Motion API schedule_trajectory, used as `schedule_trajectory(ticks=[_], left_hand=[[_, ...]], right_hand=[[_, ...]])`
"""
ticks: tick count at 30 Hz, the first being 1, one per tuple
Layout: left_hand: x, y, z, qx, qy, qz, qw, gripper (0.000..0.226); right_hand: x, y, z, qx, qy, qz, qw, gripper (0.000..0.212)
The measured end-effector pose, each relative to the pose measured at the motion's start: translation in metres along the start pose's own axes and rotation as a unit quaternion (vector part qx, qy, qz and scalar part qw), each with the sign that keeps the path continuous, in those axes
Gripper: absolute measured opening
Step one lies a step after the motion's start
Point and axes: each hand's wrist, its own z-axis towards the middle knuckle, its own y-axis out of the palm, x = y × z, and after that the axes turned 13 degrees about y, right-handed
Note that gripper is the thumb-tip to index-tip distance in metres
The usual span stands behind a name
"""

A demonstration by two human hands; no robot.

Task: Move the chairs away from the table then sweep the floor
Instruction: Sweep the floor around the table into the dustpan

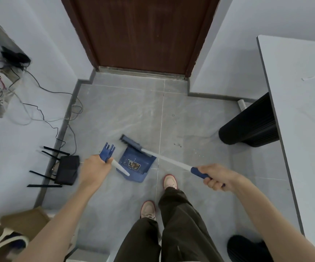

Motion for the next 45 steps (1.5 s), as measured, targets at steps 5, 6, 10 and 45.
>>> schedule_trajectory(ticks=[5,6,10,45], left_hand=[[-0.005,0.004,-0.005,0.006,0.0,0.0,1.0,0.035],[-0.006,0.005,-0.007,0.011,-0.002,-0.002,1.0,0.035],[-0.019,0.004,-0.007,0.028,-0.028,-0.004,0.999,0.036],[0.079,0.104,0.008,-0.137,0.242,0.188,0.942,0.045]], right_hand=[[0.016,0.024,-0.012,0.082,-0.101,-0.079,0.988,0.034],[0.012,0.033,-0.007,0.114,-0.13,-0.115,0.978,0.032],[-0.011,0.06,0.023,0.218,-0.197,-0.224,0.929,0.03],[0.143,-0.036,0.058,0.207,0.04,0.011,0.978,0.028]])
